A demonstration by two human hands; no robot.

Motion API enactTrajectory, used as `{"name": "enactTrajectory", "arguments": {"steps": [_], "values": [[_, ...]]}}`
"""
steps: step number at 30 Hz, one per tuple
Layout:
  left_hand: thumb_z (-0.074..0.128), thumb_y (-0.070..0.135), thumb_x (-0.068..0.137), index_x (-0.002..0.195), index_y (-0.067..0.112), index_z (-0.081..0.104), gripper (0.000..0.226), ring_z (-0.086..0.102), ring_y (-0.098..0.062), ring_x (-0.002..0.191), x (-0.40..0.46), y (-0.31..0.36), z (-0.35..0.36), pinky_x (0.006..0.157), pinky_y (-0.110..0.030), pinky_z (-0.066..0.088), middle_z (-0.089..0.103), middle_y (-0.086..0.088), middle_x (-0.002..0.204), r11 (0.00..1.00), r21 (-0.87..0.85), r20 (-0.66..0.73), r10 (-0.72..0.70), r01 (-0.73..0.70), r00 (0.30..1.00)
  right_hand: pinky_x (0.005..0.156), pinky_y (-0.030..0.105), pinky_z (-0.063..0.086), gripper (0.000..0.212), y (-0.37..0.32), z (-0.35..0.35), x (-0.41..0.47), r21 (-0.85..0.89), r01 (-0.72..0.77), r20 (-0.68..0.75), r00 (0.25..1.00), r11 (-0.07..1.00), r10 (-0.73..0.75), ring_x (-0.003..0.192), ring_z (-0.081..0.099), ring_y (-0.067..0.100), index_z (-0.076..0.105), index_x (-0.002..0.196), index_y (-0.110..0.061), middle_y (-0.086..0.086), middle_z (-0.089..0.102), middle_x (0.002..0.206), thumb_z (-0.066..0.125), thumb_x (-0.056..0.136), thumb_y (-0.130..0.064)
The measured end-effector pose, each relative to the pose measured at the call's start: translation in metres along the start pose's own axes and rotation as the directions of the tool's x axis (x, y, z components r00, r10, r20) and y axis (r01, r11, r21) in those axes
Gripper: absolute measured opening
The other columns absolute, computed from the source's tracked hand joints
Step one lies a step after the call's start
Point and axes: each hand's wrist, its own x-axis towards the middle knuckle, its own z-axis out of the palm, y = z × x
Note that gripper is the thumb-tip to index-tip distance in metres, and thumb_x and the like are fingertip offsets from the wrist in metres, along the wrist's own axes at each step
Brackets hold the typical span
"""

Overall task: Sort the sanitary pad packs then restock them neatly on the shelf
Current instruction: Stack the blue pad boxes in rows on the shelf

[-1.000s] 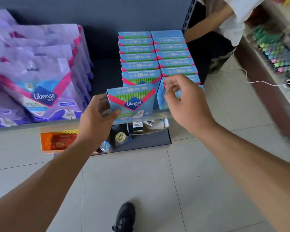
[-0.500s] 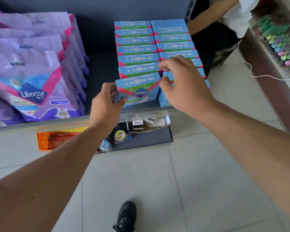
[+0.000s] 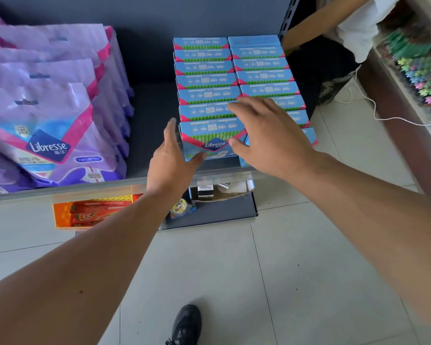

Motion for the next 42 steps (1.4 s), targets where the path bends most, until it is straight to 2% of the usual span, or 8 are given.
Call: {"name": "enactTrajectory", "arguments": {"steps": [4,9,16,23,32,36,39,42], "values": [[0.071,0.034,0.086,0.143,0.02,0.038,0.068,0.065,-0.017,0.106,0.003,0.001,0.002,0.084,-0.029,0.051,0.066,0.0,0.12,1.0,-0.006,-0.011,-0.003,0.003,1.0,0.113,0.044,0.029,0.067,-0.004,-0.001,0.018,-0.056,0.037,0.091,0.995,0.998,-0.032,0.139,0.033,0.026,0.031,0.15,-0.02,0.004,0.035,0.153,0.062,0.092,-0.036],[0.069,0.033,0.088,0.141,0.019,0.041,0.062,0.064,-0.019,0.102,0.006,0.004,0.002,0.075,-0.022,0.043,0.067,-0.002,0.118,0.999,0.015,-0.029,-0.034,0.034,0.999,0.103,0.041,0.036,0.058,-0.01,-0.001,0.032,-0.096,0.058,0.113,0.992,0.994,-0.047,0.131,0.039,0.025,0.039,0.147,-0.023,0.001,0.043,0.146,0.061,0.093,-0.033],[0.061,0.034,0.094,0.142,0.016,0.034,0.059,0.063,-0.026,0.097,0.008,0.006,0.01,0.069,-0.027,0.039,0.066,-0.009,0.115,0.994,0.088,-0.045,-0.057,0.061,0.997,0.091,0.048,0.049,0.053,-0.014,0.001,0.036,-0.123,0.035,0.132,0.991,0.992,-0.019,0.129,0.037,0.028,0.042,0.141,-0.015,0.007,0.043,0.141,0.063,0.093,-0.021],[0.065,0.03,0.092,0.138,0.016,0.034,0.057,0.06,-0.018,0.106,0.003,0.003,0.01,0.067,-0.015,0.035,0.062,-0.001,0.123,0.999,0.042,-0.007,-0.018,0.018,1.0,0.086,0.045,0.051,0.056,-0.017,0.006,0.033,-0.167,0.037,0.117,0.993,0.985,-0.018,0.128,0.036,0.029,0.039,0.14,-0.012,0.009,0.039,0.14,0.063,0.089,-0.008],[0.068,0.03,0.089,0.144,0.017,0.029,0.069,0.058,-0.018,0.112,0.001,-0.002,0.005,0.076,-0.021,0.042,0.058,-0.002,0.129,0.999,0.044,0.021,0.017,-0.018,1.0,0.101,0.042,0.04,0.065,-0.02,0.0,0.023,-0.144,0.071,0.131,0.99,0.987,-0.052,0.134,0.031,0.028,0.032,0.146,-0.013,0.008,0.033,0.147,0.064,0.09,-0.02],[0.066,0.032,0.09,0.152,0.017,0.017,0.081,0.053,-0.018,0.122,-0.007,-0.006,0.001,0.084,-0.025,0.043,0.045,-0.003,0.146,0.997,0.082,0.033,-0.007,0.004,0.999,0.111,0.041,0.029,0.064,-0.023,-0.007,0.015,-0.127,0.08,0.104,0.992,0.989,-0.067,0.137,0.03,0.028,0.033,0.147,-0.013,0.008,0.032,0.15,0.062,0.092,-0.031],[0.063,0.031,0.091,0.153,0.016,0.015,0.08,0.037,-0.019,0.136,-0.021,-0.004,-0.008,0.101,-0.033,0.039,0.028,-0.002,0.155,0.994,0.102,-0.032,0.03,-0.026,0.999,0.112,0.041,0.028,0.059,-0.024,-0.011,0.002,-0.122,0.084,0.035,0.996,0.989,-0.08,0.135,0.033,0.029,0.037,0.145,-0.013,0.008,0.037,0.148,0.057,0.093,-0.033],[0.061,0.03,0.089,0.148,0.014,0.028,0.069,0.032,-0.023,0.138,-0.037,-0.002,-0.015,0.105,-0.04,0.037,0.033,-0.006,0.151,0.973,0.183,-0.145,0.167,-0.14,0.975,0.108,0.046,0.035,0.053,-0.025,-0.009,-0.016,-0.14,0.094,-0.04,0.994,0.986,-0.1,0.13,0.04,0.034,0.045,0.139,-0.009,0.013,0.044,0.143,0.056,0.092,-0.029]]}}
